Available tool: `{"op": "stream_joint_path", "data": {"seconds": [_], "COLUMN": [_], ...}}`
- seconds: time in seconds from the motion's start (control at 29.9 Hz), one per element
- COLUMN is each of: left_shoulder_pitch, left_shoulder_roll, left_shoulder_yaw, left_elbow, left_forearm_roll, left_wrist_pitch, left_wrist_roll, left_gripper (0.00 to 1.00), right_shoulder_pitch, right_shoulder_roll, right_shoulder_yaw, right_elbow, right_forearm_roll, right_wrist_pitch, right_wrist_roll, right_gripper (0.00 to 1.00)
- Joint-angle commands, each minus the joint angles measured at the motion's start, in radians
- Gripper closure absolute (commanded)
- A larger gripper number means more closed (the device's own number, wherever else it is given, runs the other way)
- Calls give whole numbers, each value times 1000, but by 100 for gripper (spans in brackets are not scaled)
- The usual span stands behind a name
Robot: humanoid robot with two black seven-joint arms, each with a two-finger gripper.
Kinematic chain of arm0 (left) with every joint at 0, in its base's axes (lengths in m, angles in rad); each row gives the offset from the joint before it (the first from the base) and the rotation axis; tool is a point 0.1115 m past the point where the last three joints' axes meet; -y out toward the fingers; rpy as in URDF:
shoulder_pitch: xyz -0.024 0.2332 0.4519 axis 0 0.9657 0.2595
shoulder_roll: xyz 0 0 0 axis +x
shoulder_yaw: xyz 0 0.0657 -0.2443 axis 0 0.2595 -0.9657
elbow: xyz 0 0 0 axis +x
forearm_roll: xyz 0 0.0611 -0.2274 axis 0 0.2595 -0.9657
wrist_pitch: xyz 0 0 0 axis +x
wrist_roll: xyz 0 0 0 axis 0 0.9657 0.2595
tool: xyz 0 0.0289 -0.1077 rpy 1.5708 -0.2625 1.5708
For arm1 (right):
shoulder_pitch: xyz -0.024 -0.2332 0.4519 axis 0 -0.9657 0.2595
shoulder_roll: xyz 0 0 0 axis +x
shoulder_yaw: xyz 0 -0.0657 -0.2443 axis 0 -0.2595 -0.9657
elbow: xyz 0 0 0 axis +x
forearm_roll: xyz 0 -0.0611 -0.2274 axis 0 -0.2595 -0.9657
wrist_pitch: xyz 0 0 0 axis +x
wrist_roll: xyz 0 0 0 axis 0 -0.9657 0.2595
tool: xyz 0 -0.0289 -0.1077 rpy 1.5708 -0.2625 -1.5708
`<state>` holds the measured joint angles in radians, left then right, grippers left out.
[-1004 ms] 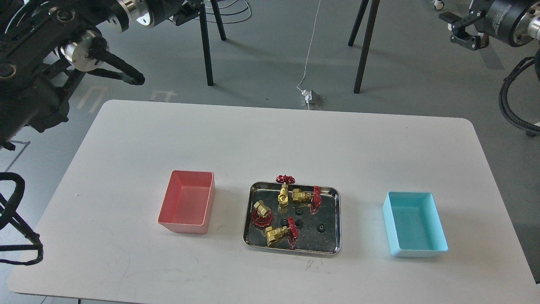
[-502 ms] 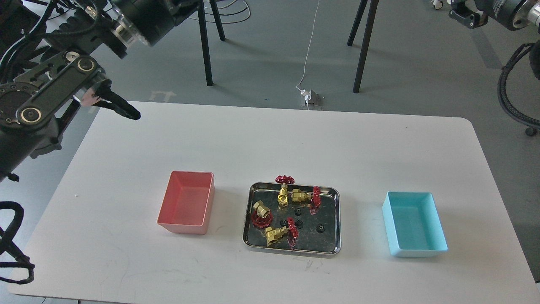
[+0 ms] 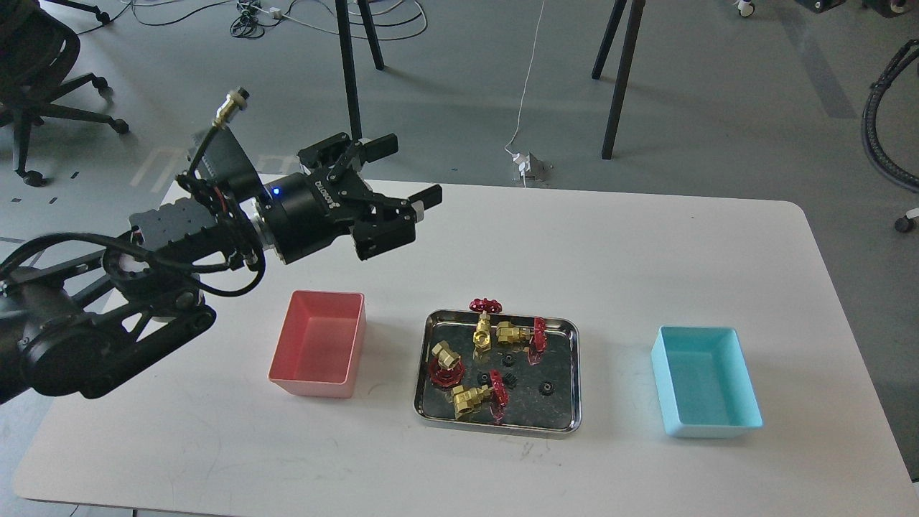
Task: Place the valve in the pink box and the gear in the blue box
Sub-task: 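Lower the left gripper onto a brass valve with red handle and grasp it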
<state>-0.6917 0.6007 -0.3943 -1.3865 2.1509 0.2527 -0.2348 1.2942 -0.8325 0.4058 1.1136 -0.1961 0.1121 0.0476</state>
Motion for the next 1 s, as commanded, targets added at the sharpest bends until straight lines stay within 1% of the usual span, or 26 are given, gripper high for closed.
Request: {"op": "stream_joint_path", "data": {"seconds": [0.0,0.17,0.27,0.4,0.54,0.67,0.97], "left_shoulder_pitch": [105,204,222,254,288,304,313], "left_shoulder_roll": [-44,-128,-182,-245,-295,-320,-363], "left_shoulder_yaw": [19,17,25,28,28,28,29], "left_elbow": [12,86,124,204,221,265,317], "left_forearm_roll": [31,31,31,31,31,31,31], "left_wrist_pitch": [26,28,26,26,26,26,26], "left_wrist_roll": [57,106,124,126,126,126,124], "left_gripper": [0,0,0,0,0,0,0], "right_shoulder_pitch": [2,2,2,2,2,0,-1], "right_shoulder_roll": [0,-4,-4,-4,-2,3,7], "right_shoulder_yaw": [-4,-5,-5,-5,-5,-10,-12], "right_elbow": [-1,0,0,0,-1,-3,-8], "right_forearm_roll": [-3,-36,-37,-37,-39,-48,-52], "right_wrist_pitch": [0,0,0,0,0,0,0], "right_wrist_roll": [0,0,0,0,0,0,0], "right_gripper": [1,1,1,1,1,1,1]}}
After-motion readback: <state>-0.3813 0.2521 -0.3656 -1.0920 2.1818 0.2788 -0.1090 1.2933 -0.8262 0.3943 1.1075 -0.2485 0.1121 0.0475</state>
